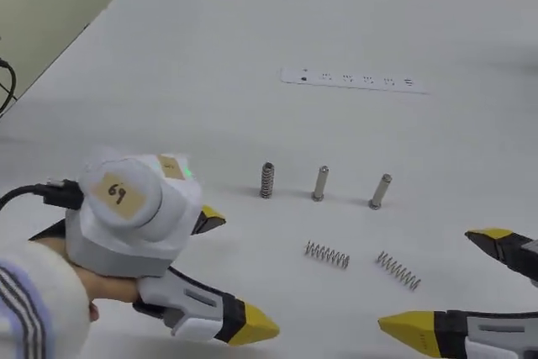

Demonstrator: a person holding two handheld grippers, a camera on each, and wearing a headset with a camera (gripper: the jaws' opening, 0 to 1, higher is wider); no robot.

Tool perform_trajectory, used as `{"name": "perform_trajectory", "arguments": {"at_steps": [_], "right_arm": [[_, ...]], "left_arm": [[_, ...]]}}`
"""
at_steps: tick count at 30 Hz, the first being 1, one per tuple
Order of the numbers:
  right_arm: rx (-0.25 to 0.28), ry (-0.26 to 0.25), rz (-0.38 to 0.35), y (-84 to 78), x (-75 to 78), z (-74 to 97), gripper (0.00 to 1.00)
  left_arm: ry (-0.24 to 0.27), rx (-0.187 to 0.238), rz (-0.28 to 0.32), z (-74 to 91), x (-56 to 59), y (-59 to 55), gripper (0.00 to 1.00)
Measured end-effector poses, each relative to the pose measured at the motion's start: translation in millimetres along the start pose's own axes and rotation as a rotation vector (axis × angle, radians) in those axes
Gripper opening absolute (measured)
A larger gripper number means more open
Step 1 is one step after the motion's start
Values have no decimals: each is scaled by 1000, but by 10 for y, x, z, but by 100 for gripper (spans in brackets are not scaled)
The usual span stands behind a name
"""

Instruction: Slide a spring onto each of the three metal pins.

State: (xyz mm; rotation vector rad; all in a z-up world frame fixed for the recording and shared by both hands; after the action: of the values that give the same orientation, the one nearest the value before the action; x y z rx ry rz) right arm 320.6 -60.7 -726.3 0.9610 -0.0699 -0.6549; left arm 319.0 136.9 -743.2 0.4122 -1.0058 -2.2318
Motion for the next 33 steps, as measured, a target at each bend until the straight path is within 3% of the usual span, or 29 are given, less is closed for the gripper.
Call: {"name": "perform_trajectory", "arguments": {"at_steps": [16, 22, 25, 33], "right_arm": [[9, -33, -55, -91, -8, 0, 99], [10, -31, -69, -134, -42, -17, 98], [8, -30, -72, -149, -56, -24, 98], [12, -29, -84, -167, -69, -17, 97]], "left_arm": [[-96, 1, -158, -361, 48, 273, 65], [-125, -6, -196, -475, 55, 312, 59], [-141, -10, -256, -533, 69, 312, 56], [-192, -30, -326, -704, 116, 324, 48]]}}
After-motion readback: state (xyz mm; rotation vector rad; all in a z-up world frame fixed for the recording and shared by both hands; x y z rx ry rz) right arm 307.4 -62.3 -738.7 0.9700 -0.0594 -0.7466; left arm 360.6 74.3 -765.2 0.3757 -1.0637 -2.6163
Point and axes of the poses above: the centre of the closed fingertips' face, and the gripper's own axes: z roughly backward along the fingers, x roughly to its right, y roughly out of its top, the point moved 4 cm from there along z, roughly backward along the fingers, and after that the axes turned 12 degrees about y, right-handed, at the moved point
